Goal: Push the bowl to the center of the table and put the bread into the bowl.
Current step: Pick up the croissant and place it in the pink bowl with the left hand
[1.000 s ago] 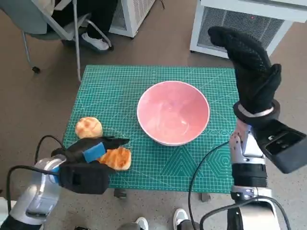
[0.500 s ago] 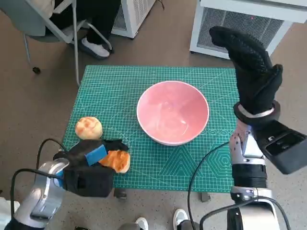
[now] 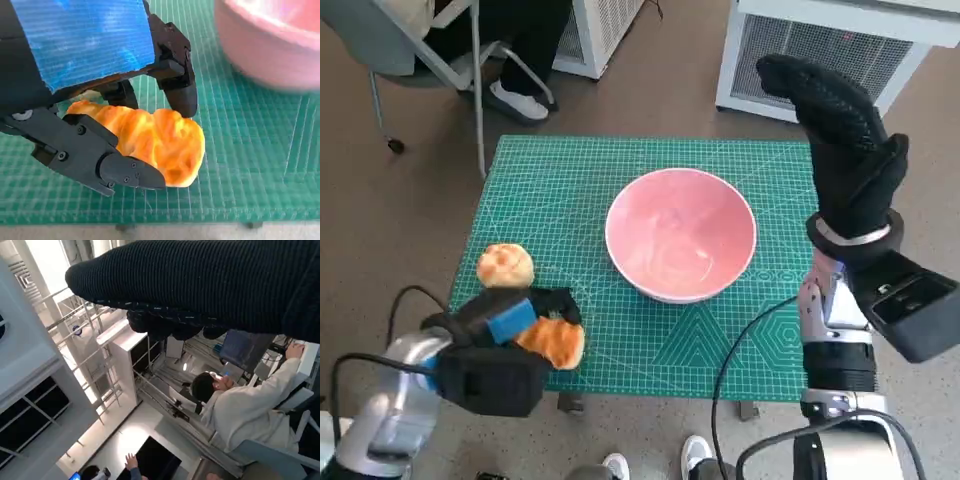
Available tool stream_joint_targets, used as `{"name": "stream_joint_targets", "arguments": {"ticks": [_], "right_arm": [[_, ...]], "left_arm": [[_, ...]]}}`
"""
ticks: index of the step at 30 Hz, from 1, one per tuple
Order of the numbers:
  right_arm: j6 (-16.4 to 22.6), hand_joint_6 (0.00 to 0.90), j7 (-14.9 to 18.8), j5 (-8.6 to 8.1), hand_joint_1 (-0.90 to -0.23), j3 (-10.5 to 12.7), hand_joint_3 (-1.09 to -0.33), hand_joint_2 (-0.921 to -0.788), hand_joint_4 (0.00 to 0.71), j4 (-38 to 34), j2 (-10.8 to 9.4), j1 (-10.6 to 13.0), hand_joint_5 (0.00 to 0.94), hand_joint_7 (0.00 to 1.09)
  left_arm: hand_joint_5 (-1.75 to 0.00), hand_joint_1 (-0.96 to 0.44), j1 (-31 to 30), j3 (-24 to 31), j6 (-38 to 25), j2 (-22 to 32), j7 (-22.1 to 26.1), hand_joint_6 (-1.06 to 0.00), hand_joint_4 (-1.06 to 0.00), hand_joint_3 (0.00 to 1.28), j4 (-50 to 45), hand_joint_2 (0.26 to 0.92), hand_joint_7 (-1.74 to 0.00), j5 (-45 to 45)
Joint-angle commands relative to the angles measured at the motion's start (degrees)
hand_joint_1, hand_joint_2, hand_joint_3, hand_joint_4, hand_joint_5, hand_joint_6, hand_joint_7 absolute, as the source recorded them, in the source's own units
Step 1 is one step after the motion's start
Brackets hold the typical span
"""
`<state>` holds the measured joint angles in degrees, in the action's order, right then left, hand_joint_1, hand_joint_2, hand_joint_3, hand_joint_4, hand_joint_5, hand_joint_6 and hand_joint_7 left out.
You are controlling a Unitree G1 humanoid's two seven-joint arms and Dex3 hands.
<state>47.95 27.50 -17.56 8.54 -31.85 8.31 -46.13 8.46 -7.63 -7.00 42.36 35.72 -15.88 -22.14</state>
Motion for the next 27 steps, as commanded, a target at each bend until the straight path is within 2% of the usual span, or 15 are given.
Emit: {"name": "stream_joint_targets", "arguments": {"ticks": [1,4,12,20,27], "right_arm": [[-0.09,-0.001,0.14,0.60,-0.537,-0.25,-0.799,-0.921,0.232,-0.84,-0.11,1.19,0.082,0.60],[-0.12,-0.001,0.24,0.50,-0.538,-0.22,-0.799,-0.921,0.230,-0.92,-0.02,1.16,0.084,0.59],[-0.13,-0.001,0.13,0.62,-0.537,-0.27,-0.803,-0.921,0.225,-0.64,0.12,1.34,0.090,0.59],[-0.41,-0.001,0.16,0.46,-0.539,-0.29,-0.805,-0.921,0.218,-0.39,0.17,1.53,0.097,0.59],[-0.59,-0.001,-0.18,0.69,-0.531,-0.40,-0.808,-0.921,0.213,0.63,0.15,1.97,0.105,0.59]], "left_arm": [[-1.19,0.00,3.75,3.77,0.41,0.09,-0.36,-0.56,-0.68,0.26,-3.87,0.834,-1.26,2.30],[-1.21,0.00,7.09,6.00,-0.33,-0.87,-1.24,-0.56,-0.65,0.19,-5.73,0.882,-1.26,3.76],[-1.16,0.00,17.14,7.37,-0.73,-4.29,-5.48,-0.58,-0.67,0.12,-6.76,0.909,-1.26,3.91],[-1.12,0.00,27.44,2.91,3.06,-9.38,-10.46,-0.57,-0.70,0.09,-1.18,0.919,-1.27,1.86],[-1.09,0.00,35.91,-3.39,7.92,-12.94,-10.24,-0.57,-0.73,0.08,8.38,0.918,-1.26,-0.30]]}}
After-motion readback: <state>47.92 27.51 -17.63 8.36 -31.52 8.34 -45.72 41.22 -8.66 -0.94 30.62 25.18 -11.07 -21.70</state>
